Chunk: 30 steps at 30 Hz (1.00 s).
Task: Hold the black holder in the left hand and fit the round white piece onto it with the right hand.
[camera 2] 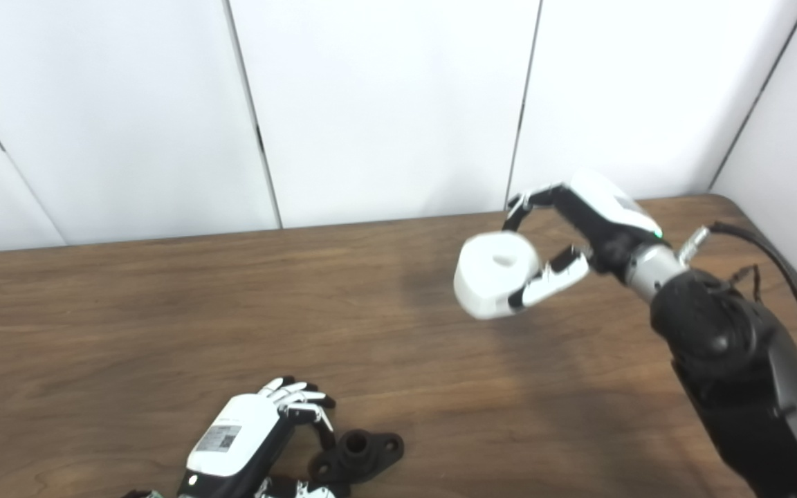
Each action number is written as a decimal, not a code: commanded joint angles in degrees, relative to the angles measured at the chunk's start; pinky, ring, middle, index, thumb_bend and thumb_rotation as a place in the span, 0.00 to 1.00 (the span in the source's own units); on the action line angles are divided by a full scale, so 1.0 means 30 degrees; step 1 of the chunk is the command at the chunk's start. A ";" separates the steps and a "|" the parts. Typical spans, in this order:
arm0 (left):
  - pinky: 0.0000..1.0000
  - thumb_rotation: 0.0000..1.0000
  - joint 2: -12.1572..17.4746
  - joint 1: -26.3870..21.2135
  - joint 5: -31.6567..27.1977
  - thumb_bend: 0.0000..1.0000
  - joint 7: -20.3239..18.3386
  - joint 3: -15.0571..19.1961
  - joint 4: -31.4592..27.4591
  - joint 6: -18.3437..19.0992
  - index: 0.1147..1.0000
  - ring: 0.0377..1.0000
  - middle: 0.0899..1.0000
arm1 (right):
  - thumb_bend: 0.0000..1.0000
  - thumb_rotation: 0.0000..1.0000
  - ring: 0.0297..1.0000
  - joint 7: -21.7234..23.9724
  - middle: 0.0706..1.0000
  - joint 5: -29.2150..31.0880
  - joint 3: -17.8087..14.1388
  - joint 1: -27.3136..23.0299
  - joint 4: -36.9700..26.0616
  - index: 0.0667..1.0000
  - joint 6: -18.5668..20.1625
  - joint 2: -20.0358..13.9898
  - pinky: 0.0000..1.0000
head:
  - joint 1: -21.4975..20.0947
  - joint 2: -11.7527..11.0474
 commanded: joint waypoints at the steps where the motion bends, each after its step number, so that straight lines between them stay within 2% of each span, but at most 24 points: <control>1: 0.96 0.06 -0.0029 -0.0174 0.0586 0.52 -0.0663 -0.0281 0.0115 0.0325 0.42 0.87 0.77 | 0.52 0.14 0.90 0.1237 0.79 -0.0696 -0.0648 -0.0394 -0.1473 0.45 -0.0016 0.0412 0.91 | 0.0069 0.0131; 6: 0.96 0.06 -0.0143 -0.0298 0.0562 0.52 -0.0720 -0.0301 0.0070 0.0405 0.42 0.86 0.77 | 0.52 0.14 0.92 0.4613 0.81 -0.1851 -0.1152 0.0070 -0.3909 0.45 -0.0016 0.2124 0.94 | 0.0241 0.0546; 9: 0.96 0.06 -0.0123 -0.0327 0.0520 0.52 -0.0825 -0.0315 0.0004 0.0446 0.42 0.86 0.77 | 0.52 0.14 0.95 0.6306 0.83 -0.2494 -0.1365 0.0239 -0.5095 0.45 -0.0016 0.2999 0.98 | -0.0106 0.0797; 14: 0.96 0.06 -0.0157 -0.0490 0.0496 0.52 -0.0941 -0.0303 -0.0061 0.0572 0.42 0.85 0.76 | 0.53 0.15 0.95 0.7846 0.84 -0.3175 -0.1190 0.0375 -0.6375 0.45 -0.0026 0.3737 1.00 | -0.0287 0.1321; 18: 0.95 0.06 -0.0226 -0.0767 0.0507 0.52 -0.1178 -0.0272 -0.0114 0.0749 0.42 0.85 0.76 | 0.52 0.15 0.95 0.8420 0.84 -0.3248 -0.0982 0.0242 -0.6814 0.45 -0.0035 0.4044 1.00 | -0.0171 0.2164; 23: 0.96 0.06 -0.0296 -0.1194 0.0518 0.52 -0.1501 -0.0279 -0.0021 0.0954 0.42 0.85 0.77 | 0.52 0.14 0.95 0.8345 0.84 -0.3269 -0.0352 0.0046 -0.6825 0.45 -0.0027 0.4138 1.00 | 0.0102 0.3269; 30: 0.97 0.06 -0.0403 -0.1444 0.0483 0.52 -0.1508 -0.0209 0.0129 0.0888 0.42 0.86 0.77 | 0.52 0.14 0.96 0.7331 0.84 -0.3159 0.0779 0.0050 -0.6298 0.45 -0.0321 0.4143 1.00 | 0.0244 0.3869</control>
